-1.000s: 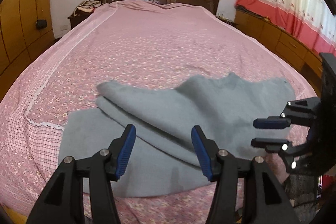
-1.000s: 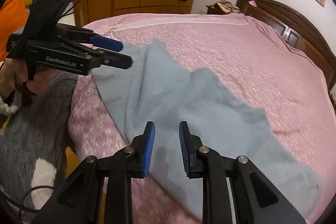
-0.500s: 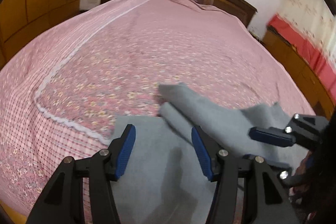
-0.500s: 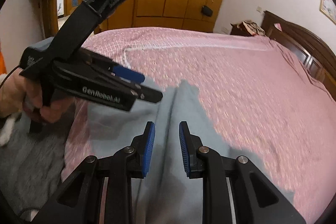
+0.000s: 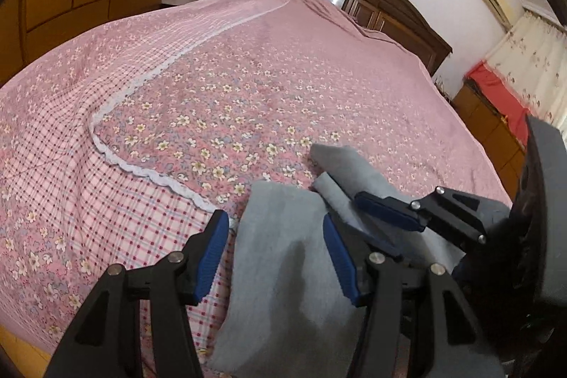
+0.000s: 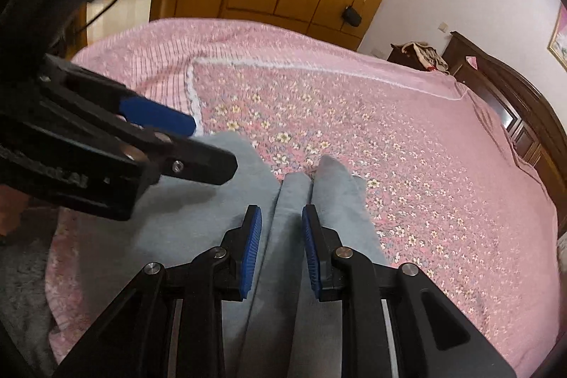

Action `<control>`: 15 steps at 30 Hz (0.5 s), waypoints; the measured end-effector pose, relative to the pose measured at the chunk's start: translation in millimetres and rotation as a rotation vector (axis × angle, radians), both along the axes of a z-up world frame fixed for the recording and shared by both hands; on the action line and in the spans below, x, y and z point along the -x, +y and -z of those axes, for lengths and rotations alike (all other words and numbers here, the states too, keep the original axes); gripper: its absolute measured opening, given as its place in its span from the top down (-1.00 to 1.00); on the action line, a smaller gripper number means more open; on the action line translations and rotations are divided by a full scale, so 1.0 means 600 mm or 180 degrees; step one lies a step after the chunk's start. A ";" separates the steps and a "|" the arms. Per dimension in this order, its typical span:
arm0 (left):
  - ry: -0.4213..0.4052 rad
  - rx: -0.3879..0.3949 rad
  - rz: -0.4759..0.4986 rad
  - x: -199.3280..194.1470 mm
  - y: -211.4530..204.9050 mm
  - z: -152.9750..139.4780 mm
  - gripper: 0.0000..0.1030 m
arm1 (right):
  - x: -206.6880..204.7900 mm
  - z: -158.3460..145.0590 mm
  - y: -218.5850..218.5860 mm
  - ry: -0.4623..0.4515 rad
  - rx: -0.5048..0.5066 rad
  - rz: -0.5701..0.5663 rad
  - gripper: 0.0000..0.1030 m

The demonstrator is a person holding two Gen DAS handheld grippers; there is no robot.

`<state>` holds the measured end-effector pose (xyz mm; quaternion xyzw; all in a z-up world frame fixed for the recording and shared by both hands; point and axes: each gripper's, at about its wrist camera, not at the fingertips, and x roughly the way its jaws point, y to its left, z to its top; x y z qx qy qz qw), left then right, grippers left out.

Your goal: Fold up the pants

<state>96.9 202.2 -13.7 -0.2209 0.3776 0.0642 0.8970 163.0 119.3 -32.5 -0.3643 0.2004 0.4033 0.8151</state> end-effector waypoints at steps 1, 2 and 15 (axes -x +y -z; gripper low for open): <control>-0.0002 0.0024 -0.0010 0.003 0.002 0.000 -0.13 | 0.001 0.001 0.001 -0.0028 0.0016 0.0005 0.54; -0.0007 0.0047 -0.0020 0.004 0.004 0.000 -0.14 | -0.001 0.000 0.001 -0.0039 0.0025 0.0011 0.54; -0.0042 0.0069 -0.0046 0.019 0.005 -0.005 -0.14 | -0.008 -0.003 0.001 0.0046 -0.0002 0.0029 0.94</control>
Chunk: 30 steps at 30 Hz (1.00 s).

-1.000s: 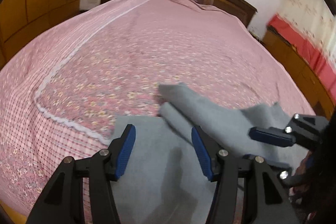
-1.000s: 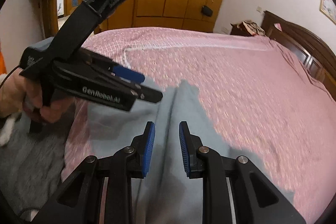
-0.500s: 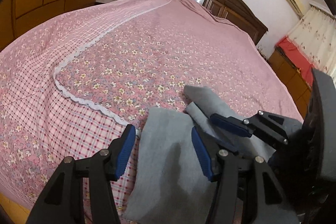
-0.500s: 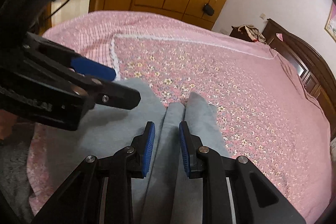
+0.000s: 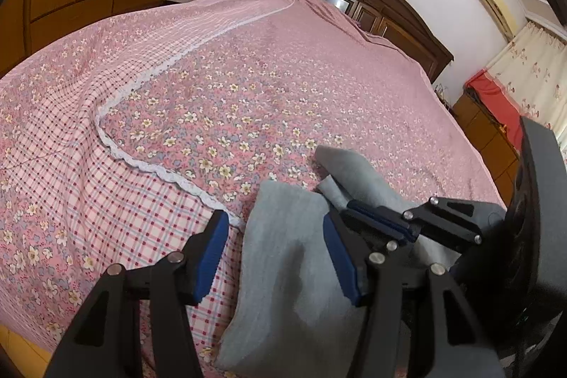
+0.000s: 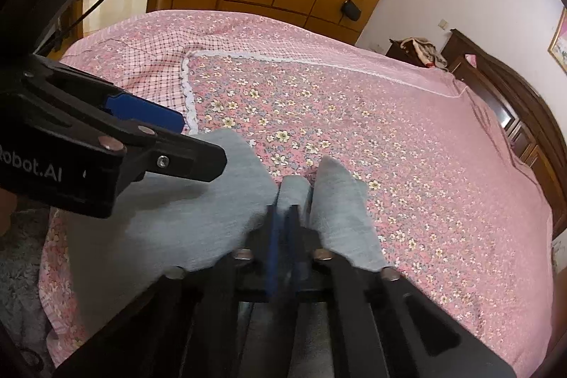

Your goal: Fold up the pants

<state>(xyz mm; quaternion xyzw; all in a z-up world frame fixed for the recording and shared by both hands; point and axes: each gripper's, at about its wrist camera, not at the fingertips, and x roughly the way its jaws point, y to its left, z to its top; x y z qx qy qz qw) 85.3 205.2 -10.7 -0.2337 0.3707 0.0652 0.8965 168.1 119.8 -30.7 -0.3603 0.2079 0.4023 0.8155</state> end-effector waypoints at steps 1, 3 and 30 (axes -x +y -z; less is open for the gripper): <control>-0.0007 -0.0018 0.0003 -0.004 -0.002 -0.001 -0.14 | 0.000 -0.002 -0.002 0.0012 -0.0025 -0.0006 0.94; -0.0036 -0.0024 -0.0001 -0.003 -0.007 -0.005 -0.14 | 0.000 -0.010 -0.009 0.0074 -0.0135 -0.0033 0.94; -0.0258 0.0398 -0.0494 0.111 0.106 -0.006 -0.14 | 0.159 -0.030 0.001 0.0263 -0.0408 -0.1277 0.94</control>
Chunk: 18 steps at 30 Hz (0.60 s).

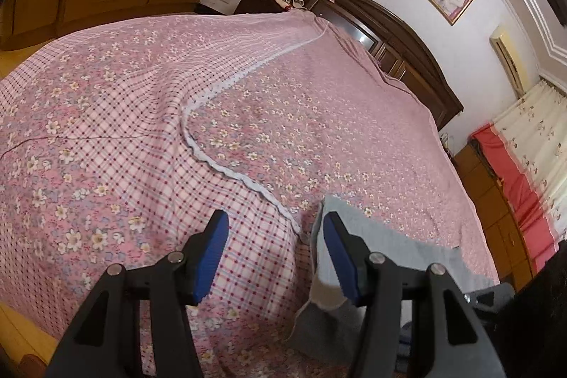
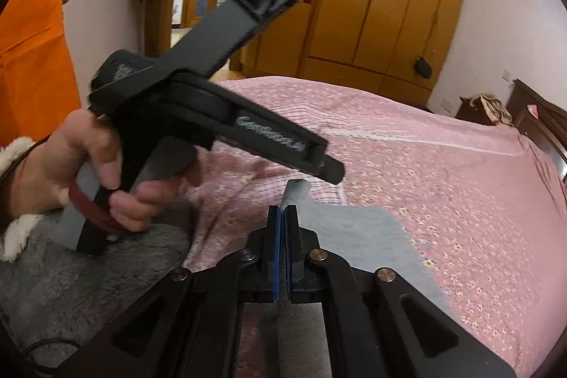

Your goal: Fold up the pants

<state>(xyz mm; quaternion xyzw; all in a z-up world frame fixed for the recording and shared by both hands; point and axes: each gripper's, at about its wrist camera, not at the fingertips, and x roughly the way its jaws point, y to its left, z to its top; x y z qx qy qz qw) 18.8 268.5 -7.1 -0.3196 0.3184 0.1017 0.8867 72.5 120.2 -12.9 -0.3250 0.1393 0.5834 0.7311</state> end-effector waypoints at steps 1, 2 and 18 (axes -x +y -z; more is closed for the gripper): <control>-0.0008 0.0013 -0.0005 0.002 -0.002 -0.001 -0.14 | 0.001 0.003 0.000 0.0001 0.0016 -0.0007 0.94; -0.0014 0.0024 -0.0008 0.003 0.003 -0.001 -0.14 | 0.002 0.006 -0.001 0.0017 0.0036 -0.0014 0.94; -0.0007 -0.0030 0.0058 -0.017 -0.018 -0.012 -0.14 | 0.009 0.034 0.001 0.0041 0.0101 -0.0045 0.75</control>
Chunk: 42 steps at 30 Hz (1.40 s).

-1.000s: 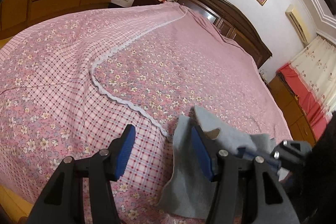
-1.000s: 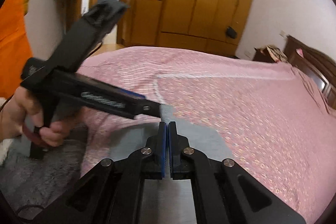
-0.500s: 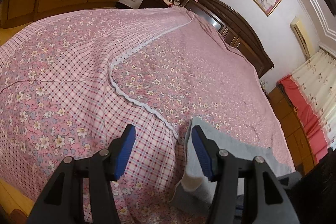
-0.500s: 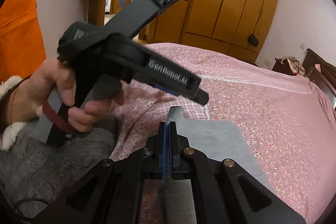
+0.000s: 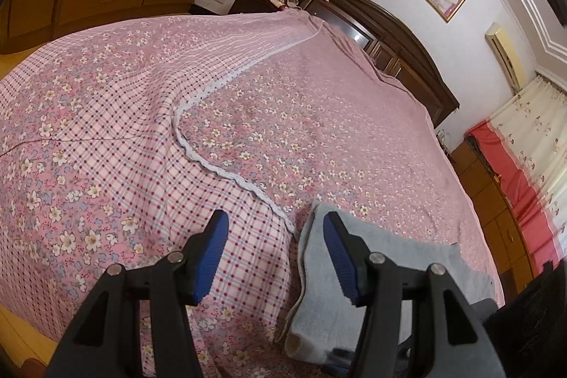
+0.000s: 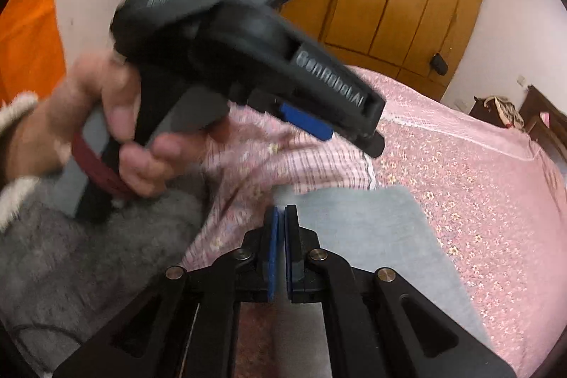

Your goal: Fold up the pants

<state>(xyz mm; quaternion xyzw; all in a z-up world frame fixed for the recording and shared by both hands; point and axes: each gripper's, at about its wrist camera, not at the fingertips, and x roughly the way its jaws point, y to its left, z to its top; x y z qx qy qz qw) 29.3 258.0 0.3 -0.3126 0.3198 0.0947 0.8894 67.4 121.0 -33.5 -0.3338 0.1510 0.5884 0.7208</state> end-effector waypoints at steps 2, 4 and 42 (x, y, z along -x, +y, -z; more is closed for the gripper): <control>-0.0002 -0.0007 0.0013 -0.003 -0.004 0.000 -0.14 | -0.003 -0.012 -0.008 0.0067 -0.0102 0.0055 0.39; 0.0001 -0.0063 0.0034 -0.005 -0.011 -0.002 -0.14 | -0.012 -0.023 -0.022 0.0222 -0.0160 0.0099 0.32; -0.0167 0.0045 0.0243 -0.027 -0.009 0.016 -0.14 | -0.146 -0.014 0.034 -0.0650 0.0192 0.0286 0.96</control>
